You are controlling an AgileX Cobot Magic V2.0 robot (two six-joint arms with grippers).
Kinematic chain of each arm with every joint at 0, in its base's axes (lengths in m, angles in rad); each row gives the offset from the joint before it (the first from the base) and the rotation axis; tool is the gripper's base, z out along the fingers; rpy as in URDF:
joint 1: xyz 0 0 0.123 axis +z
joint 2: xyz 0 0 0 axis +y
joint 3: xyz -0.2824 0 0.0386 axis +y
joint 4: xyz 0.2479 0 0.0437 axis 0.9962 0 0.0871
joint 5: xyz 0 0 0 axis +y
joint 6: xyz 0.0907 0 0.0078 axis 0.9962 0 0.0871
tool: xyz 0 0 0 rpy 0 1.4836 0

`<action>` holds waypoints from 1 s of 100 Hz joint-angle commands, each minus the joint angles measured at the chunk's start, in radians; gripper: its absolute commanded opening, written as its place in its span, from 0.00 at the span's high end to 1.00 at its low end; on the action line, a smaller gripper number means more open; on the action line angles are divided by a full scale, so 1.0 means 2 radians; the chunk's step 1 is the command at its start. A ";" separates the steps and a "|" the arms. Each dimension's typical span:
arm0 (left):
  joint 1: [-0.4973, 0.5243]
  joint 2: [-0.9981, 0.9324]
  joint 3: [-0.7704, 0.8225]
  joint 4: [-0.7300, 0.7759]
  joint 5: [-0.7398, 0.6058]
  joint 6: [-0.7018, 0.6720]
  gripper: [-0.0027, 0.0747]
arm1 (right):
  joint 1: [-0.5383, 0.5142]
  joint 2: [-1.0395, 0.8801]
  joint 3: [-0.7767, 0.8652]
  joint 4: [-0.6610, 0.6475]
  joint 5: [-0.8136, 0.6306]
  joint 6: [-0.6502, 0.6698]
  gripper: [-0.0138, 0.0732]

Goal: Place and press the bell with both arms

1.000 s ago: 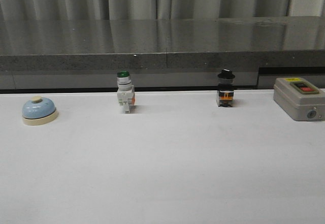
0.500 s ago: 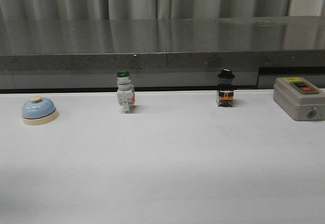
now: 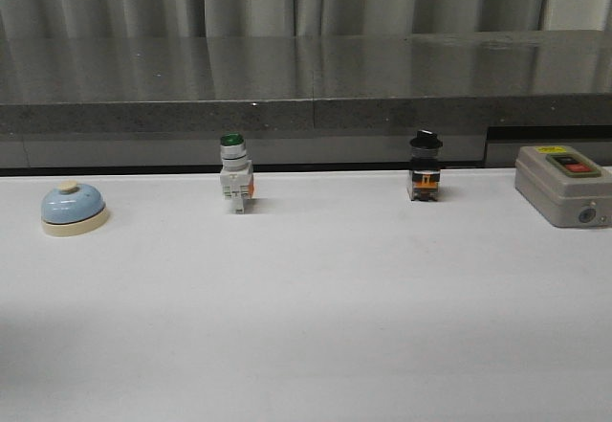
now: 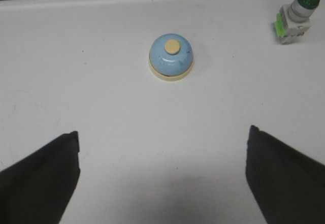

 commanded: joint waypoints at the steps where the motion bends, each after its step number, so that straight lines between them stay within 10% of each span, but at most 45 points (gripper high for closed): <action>1: 0.002 -0.006 -0.018 -0.021 -0.053 0.001 0.11 | -0.004 -0.009 -0.008 -0.002 -0.044 -0.001 0.91; 100: -0.034 0.361 -0.266 -0.006 -0.043 0.003 0.12 | -0.004 -0.009 -0.008 -0.002 -0.044 -0.001 0.91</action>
